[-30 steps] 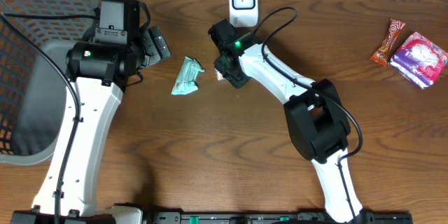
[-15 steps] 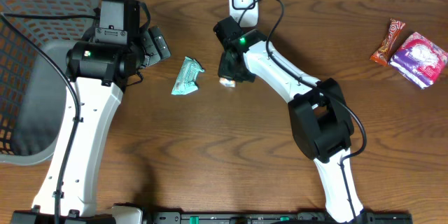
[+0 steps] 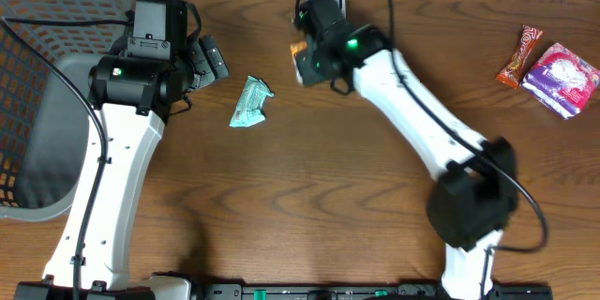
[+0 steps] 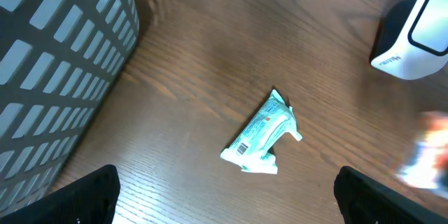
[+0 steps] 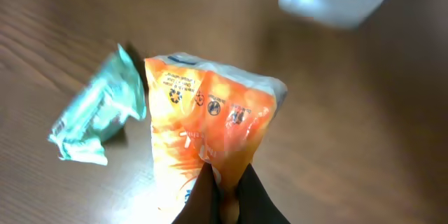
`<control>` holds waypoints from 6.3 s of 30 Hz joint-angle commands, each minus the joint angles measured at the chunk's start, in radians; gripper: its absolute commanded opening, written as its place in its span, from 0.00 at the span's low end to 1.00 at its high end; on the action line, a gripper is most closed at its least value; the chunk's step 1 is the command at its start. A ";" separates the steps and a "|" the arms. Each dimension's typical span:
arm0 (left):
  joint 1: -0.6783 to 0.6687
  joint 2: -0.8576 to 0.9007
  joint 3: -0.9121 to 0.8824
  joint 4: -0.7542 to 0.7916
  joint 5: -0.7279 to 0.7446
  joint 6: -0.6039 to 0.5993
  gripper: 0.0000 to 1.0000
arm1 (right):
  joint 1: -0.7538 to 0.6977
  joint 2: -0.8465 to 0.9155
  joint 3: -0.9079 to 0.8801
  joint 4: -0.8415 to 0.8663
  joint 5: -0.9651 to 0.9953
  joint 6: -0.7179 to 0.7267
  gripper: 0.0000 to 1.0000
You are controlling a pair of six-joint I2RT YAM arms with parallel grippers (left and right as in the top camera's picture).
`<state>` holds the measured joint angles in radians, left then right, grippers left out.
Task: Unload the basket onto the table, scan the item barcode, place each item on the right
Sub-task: 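Raise the orange packet under the white scanner, then carry the orange packet right and place it near the candy bar, then move the right gripper to the mint-green packet and grasp it, then raise the mint-green packet under the white scanner, then carry the mint-green packet right and lower it to the table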
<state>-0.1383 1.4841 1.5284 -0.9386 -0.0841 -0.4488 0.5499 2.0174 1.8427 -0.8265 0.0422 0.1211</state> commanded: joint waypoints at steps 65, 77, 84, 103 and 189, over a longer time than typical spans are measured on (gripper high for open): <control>0.004 0.005 0.007 -0.003 -0.005 -0.005 0.98 | -0.602 0.098 0.006 -0.098 0.304 -0.074 0.42; 0.004 0.005 0.007 -0.003 -0.005 -0.005 0.98 | -0.454 0.027 0.006 -0.155 -0.163 -0.002 0.72; 0.004 0.005 0.007 -0.003 -0.005 -0.005 0.98 | -0.289 0.029 0.006 -0.161 -0.367 -0.002 0.99; 0.004 0.005 0.007 -0.003 -0.005 -0.005 0.98 | 0.040 0.181 0.006 0.117 -0.421 0.497 0.99; 0.004 0.005 0.007 -0.003 -0.005 -0.005 0.98 | -0.468 0.183 -0.050 -0.151 -0.567 0.054 0.57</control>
<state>-0.1383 1.4841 1.5284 -0.9386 -0.0841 -0.4488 0.0822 2.1838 1.8458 -1.0210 -0.2836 0.1993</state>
